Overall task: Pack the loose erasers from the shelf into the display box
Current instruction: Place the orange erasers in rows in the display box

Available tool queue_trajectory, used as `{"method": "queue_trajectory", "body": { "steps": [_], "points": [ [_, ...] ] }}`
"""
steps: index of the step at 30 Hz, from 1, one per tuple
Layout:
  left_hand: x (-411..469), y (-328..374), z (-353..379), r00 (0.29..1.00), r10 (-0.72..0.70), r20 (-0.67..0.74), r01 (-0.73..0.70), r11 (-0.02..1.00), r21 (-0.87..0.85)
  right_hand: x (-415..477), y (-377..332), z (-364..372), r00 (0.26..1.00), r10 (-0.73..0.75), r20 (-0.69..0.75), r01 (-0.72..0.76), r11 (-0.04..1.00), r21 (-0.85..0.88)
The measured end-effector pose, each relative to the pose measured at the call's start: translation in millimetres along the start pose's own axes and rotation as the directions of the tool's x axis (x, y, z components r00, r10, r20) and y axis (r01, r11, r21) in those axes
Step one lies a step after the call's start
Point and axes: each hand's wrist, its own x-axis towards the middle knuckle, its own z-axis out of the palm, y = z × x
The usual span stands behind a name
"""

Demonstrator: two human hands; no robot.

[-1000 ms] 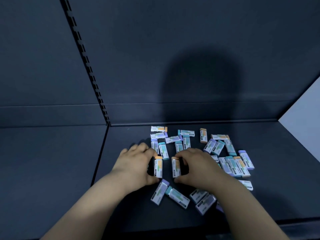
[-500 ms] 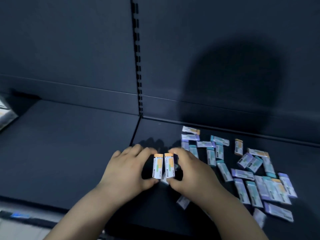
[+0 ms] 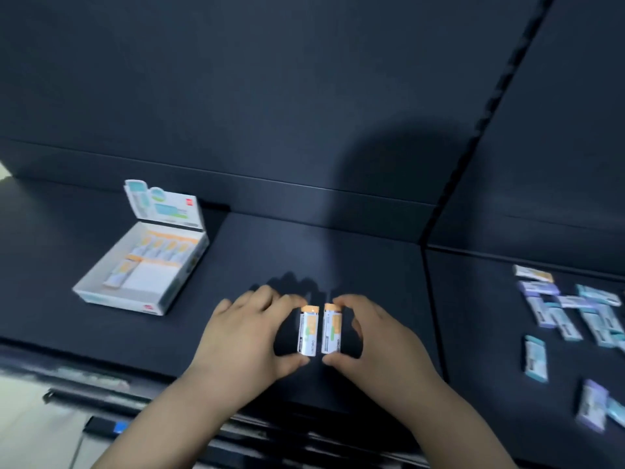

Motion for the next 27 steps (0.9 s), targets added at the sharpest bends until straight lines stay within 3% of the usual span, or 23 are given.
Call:
{"method": "queue_trajectory", "body": {
  "steps": [7, 13, 20, 27],
  "points": [
    [-11.9, -48.2, -17.6, 0.999, -0.035, -0.022, 0.035, 0.999, -0.003, 21.2, -43.7, 20.2, 0.998, -0.047, 0.048, 0.049, 0.998, -0.029],
    [-19.9, -94.8, -37.8, 0.988, -0.145, -0.046, 0.146, 0.989, 0.008, 46.0, -76.7, 30.6, 0.99, -0.086, 0.111, 0.089, 0.996, -0.023],
    [-16.2, -204.8, -65.4, 0.972, -0.231, -0.052, 0.234, 0.97, 0.066, 94.6, -136.7, 58.8, 0.996, -0.081, 0.023, 0.081, 0.996, -0.024],
    [9.6, -268.2, -72.7, 0.981, -0.084, 0.176, 0.074, 0.995, 0.061, 139.9, -198.3, 101.9, 1.0, 0.007, 0.013, -0.006, 0.99, -0.141]
  ]
}}
